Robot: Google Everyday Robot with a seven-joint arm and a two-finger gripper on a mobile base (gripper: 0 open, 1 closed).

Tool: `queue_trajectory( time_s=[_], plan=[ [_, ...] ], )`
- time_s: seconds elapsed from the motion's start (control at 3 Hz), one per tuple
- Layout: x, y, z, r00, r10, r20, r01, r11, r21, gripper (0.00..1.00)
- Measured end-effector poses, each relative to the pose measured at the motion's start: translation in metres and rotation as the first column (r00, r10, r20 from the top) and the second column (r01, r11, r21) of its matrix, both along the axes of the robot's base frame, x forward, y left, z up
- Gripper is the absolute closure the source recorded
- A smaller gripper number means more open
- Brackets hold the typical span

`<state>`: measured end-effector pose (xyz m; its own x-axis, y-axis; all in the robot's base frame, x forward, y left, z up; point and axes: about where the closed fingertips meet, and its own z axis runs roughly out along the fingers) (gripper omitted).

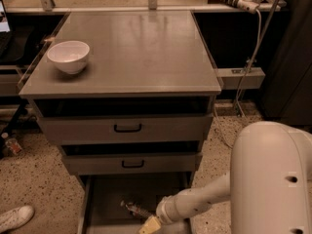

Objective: Pick water bottle from bottom drawer and place on counter

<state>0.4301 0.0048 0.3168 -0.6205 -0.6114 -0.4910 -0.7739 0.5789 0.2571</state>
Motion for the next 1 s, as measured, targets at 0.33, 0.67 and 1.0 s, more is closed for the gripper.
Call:
queue_trajectory(
  time_s=[0.33,0.67,1.0],
  plan=[
    [0.008,0.015,-0.028,0.9998,-0.005,0.019,0.005,1.0,0.025,0.0],
    [0.026,0.05,-0.082,0.9999,-0.003,0.017,0.001,0.997,0.082,0.0],
    [0.025,0.052,-0.086,0.9999,-0.004,0.014,0.003,0.997,0.081,0.0]
  ],
)
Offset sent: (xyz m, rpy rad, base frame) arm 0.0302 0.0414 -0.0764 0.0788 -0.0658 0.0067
